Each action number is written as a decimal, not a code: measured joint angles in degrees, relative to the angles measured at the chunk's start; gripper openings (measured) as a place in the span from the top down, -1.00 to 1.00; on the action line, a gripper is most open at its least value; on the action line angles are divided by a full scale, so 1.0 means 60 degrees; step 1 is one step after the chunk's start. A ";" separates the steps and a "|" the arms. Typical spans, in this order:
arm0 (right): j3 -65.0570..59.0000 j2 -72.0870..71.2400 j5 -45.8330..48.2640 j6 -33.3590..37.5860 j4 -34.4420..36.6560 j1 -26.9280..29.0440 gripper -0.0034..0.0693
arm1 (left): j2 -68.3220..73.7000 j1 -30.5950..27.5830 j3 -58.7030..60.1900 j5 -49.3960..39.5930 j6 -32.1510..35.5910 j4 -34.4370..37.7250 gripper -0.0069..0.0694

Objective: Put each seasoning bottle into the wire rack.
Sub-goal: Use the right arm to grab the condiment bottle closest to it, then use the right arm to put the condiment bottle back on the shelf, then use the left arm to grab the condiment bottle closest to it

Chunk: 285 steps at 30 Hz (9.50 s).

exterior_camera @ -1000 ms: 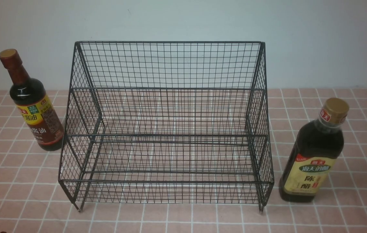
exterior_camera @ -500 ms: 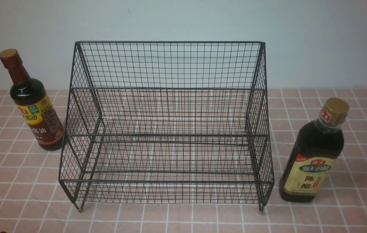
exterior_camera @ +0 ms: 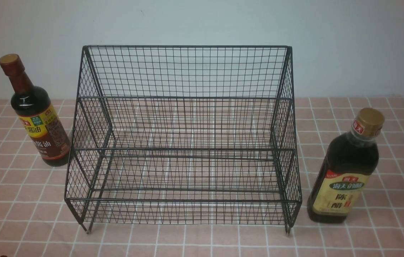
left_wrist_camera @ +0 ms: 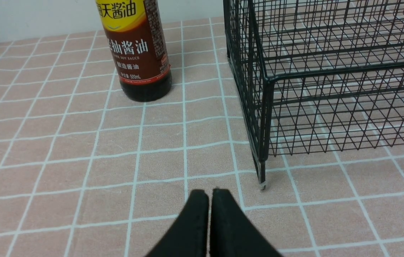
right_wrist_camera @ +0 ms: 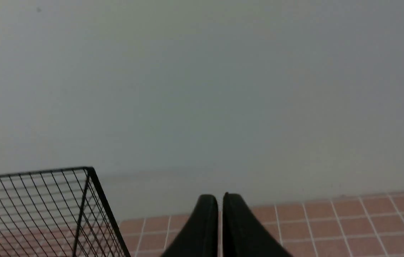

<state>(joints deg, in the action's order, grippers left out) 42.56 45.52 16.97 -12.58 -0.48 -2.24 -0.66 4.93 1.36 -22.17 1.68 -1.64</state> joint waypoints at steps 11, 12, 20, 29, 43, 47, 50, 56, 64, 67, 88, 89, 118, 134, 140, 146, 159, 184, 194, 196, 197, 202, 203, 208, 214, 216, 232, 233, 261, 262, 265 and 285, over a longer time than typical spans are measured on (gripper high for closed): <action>0.0139 0.1159 0.0104 0.1938 0.1154 -0.2136 0.31 | 0.0000 0.0000 0.0000 0.0000 0.0000 0.0000 0.84; 0.0139 0.1297 0.0015 0.2096 0.1171 -0.2392 0.21 | 0.0000 0.0000 0.0000 0.0000 0.0000 0.0000 0.84; 0.0139 0.2116 -0.0263 0.2415 0.0852 -0.2677 -0.48 | 0.0000 0.0000 0.0000 0.0000 0.0000 0.0000 0.84; 0.0150 0.2703 0.0103 0.2200 0.0429 -0.2677 -0.71 | 0.0000 0.0000 0.0000 0.0000 0.0000 0.0000 0.84; 0.0150 0.3235 0.0818 0.1760 0.0413 -0.2677 -0.71 | 0.0000 0.0000 0.0000 0.0000 0.0000 0.0000 0.84; 0.0150 0.3244 0.0908 0.1760 0.0367 -0.2677 -0.64 | 0.0000 0.0000 0.0000 0.0000 0.0000 0.0000 0.84; 0.0150 0.3244 0.0908 0.1757 0.0261 -0.2677 -0.35 | 0.0000 0.0000 0.0000 0.0000 0.0000 0.0000 0.84; 0.0150 0.3244 0.0816 0.1717 -0.0152 -0.2677 -0.01 | 0.0000 0.0000 0.0000 0.0000 -0.0008 0.0000 0.84; 0.0550 0.2875 0.1418 0.1689 -0.0645 -0.2677 -0.01 | 0.0000 0.0000 0.0000 0.0000 -0.0008 0.0000 0.84; 0.1476 0.2421 0.2357 0.1722 -0.0944 -0.2677 -0.01 | 0.0000 0.0000 0.0000 0.0000 -0.0008 0.0000 0.84; 0.5445 0.2072 0.3452 0.2912 0.1717 -0.2677 -0.01 | 0.0000 0.0000 0.0000 0.0000 -0.0008 0.0000 0.84; 0.5445 0.2198 0.3442 0.3159 0.2102 -0.2677 -0.01 | 0.0000 0.0000 0.0000 0.0000 -0.0008 0.0000 0.84; 0.5671 0.5663 0.1564 0.8035 0.8642 -0.2692 -0.01 | 0.0000 0.0000 0.0000 0.0000 -0.0008 0.0000 0.84; 0.5720 0.6454 0.2371 0.8235 0.8350 -0.2692 -0.01 | 0.0000 0.0000 0.0000 0.0000 -0.0008 0.0000 0.84; 0.5727 0.6617 0.3269 0.8296 0.7829 -0.2692 -0.01 | 0.0000 0.0000 0.0000 0.0000 -0.0008 0.0000 0.84; 0.5730 0.6922 0.4016 0.8287 0.7764 -0.2692 -0.01 | 0.0000 0.0000 0.0000 0.0000 -0.0008 0.0000 0.84; 0.5738 0.7232 0.4380 0.8296 0.7621 -0.2692 -0.01 | 0.0000 0.0000 0.0000 0.0000 -0.0008 0.0000 0.84; 0.5775 0.7432 0.4444 0.8255 0.7991 -0.2692 -0.10 | 0.0000 0.0000 0.0000 0.0000 -0.0008 0.0000 0.84; 0.5897 0.7350 0.4341 0.8247 0.8167 -0.2692 -0.42 | 0.0000 0.0000 0.0000 0.0000 -0.0008 0.0000 0.84; 0.5897 0.7350 0.4330 0.8247 0.8193 -0.2692 -0.43 | 0.0000 0.0000 0.0000 0.0000 -0.0008 0.0000 0.84; 0.5897 0.7341 0.4282 0.8247 0.8351 -0.2692 -0.43 | 0.0000 0.0000 0.0000 0.0000 -0.0008 0.0000 0.84; 0.6015 0.6878 0.4103 0.8302 0.8913 -0.2692 -0.43 | 0.0000 0.0000 0.0000 0.0000 -0.0008 0.0000 0.84; 0.6033 0.6847 0.4091 0.8320 0.8913 -0.2692 -0.43 | 0.0000 0.0000 0.0000 0.0000 -0.0008 0.0000 0.84; 0.6819 0.5997 0.4053 0.8579 0.8431 -0.2692 -0.43 | 0.0000 0.0000 0.0000 0.0000 -0.0008 0.0000 0.84; 0.7445 0.4719 0.4084 0.8180 0.6269 -0.2692 0.02 | 0.0000 0.0000 0.0000 0.0000 -0.0008 0.0000 0.84; 0.7451 0.4281 0.4181 0.7640 0.5425 -0.2692 0.28 | 0.0000 0.0000 0.0000 0.0000 -0.0008 0.0000 0.84; 0.6186 -0.0423 0.8085 0.0627 -0.2604 -0.2692 0.94 | 0.0000 0.0000 0.0000 0.0000 -0.0008 0.0000 0.84; 0.5786 -0.0931 0.8109 0.0463 -0.2604 -0.2692 0.94 | 0.0000 0.0000 0.0000 0.0000 -0.0008 0.0000 0.84; -0.2072 -0.6311 0.1269 0.0510 0.2175 -0.2692 0.94 | 0.0000 0.0000 0.0000 0.0000 -0.0008 0.0000 0.84; -0.2099 -0.6311 0.1174 0.0856 0.2166 -0.2692 0.94 | 0.0000 0.0000 0.0000 0.0000 -0.0008 0.0000 0.84; -0.2193 -0.6311 0.0947 0.1806 0.2139 -0.2692 0.94 | 0.0000 0.0000 0.0000 0.0000 -0.0008 0.0000 0.84; -0.4684 -0.7134 0.0889 0.2995 0.0426 0.0069 0.94 | 0.0000 0.0000 0.0000 0.0000 -0.0008 0.0000 0.84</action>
<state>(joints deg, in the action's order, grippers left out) 14.46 2.71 22.31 5.39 2.08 -1.83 -0.66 4.93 1.36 -22.17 1.63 -1.64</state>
